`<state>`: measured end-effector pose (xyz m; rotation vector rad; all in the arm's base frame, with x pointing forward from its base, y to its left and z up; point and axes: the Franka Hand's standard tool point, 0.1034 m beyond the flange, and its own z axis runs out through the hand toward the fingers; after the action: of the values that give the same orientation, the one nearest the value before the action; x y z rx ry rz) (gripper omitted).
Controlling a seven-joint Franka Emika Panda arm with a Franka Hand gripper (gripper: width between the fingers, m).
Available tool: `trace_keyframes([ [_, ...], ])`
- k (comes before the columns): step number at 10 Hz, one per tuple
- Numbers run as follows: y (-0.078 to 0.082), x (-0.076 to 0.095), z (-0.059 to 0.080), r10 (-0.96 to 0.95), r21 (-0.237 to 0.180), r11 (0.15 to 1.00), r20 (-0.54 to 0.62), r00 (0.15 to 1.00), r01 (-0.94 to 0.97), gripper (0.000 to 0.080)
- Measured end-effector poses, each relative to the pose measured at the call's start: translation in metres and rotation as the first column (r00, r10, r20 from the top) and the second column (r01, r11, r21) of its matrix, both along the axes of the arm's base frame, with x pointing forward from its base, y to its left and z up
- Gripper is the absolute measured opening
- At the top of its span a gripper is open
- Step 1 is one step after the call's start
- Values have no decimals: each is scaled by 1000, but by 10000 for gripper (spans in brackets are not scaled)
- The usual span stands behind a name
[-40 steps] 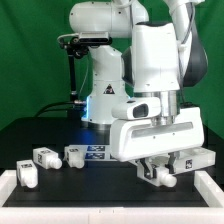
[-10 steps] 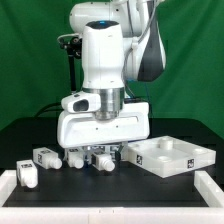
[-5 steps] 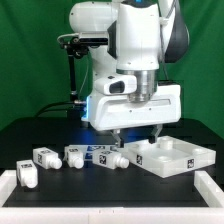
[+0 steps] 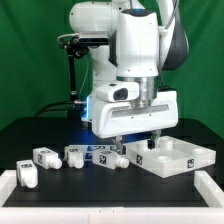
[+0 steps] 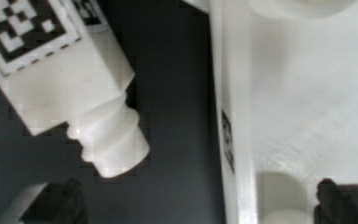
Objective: Assemble one leg
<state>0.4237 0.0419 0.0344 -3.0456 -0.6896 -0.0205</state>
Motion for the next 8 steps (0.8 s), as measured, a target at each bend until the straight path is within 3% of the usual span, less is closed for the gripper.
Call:
trace_keyframes([
  [3,26,-4,-19,53,4,999,29,998,-53,649],
  [5,29,-5,-27,62,3,998,19,998,-62,649],
  [7,30,-2,-27,62,4,998,24,998,-62,649],
  [8,30,-2,-27,62,4,998,24,998,-62,509],
])
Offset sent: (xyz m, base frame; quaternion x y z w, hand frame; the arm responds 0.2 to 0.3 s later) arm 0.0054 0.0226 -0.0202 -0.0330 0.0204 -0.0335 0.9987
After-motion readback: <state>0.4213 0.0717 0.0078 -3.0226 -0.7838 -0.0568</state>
